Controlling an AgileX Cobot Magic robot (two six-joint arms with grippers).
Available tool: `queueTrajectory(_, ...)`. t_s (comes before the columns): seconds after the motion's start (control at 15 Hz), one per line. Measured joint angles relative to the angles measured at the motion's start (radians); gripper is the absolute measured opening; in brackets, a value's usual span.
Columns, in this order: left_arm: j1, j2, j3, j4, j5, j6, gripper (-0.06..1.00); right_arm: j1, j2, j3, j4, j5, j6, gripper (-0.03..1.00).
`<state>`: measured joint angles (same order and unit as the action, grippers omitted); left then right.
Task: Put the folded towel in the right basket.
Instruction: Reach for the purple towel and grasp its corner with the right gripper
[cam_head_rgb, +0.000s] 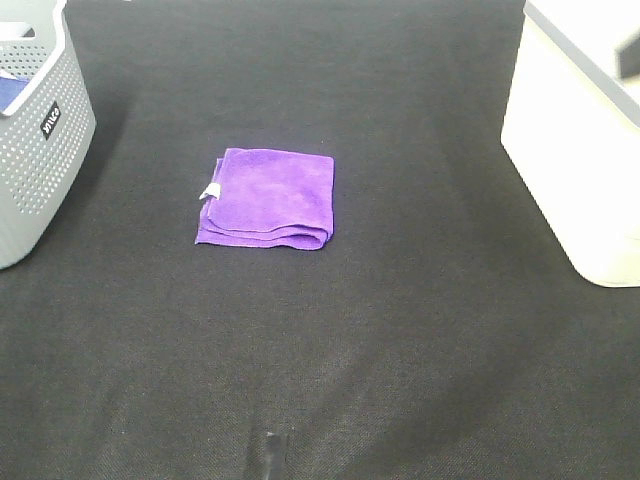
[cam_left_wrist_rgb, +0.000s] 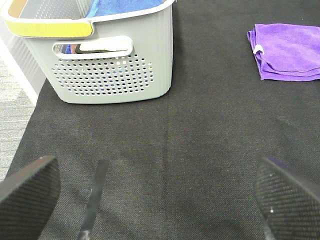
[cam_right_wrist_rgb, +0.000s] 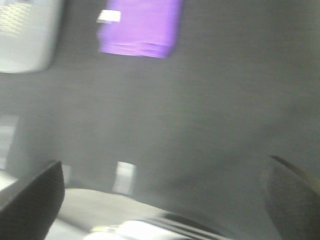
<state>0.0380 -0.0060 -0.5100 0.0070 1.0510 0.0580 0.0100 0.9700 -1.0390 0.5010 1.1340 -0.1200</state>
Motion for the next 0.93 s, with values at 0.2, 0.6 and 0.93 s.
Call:
queueTrajectory(0.2,0.0,0.0,0.0,0.0,0.0,0.0,0.99,0.125,0.392,-0.133,0.1,-0.184,-0.008,0.95)
queueTrajectory(0.6,0.0,0.0,0.0,0.0,0.0,0.0,0.99,0.314,0.995,-0.551,0.125,-0.274,0.028,0.94)
queueTrajectory(0.93,0.0,0.0,0.0,0.0,0.0,0.0,0.99,0.314,1.269,-0.807,0.124,-0.241,0.029,0.94)
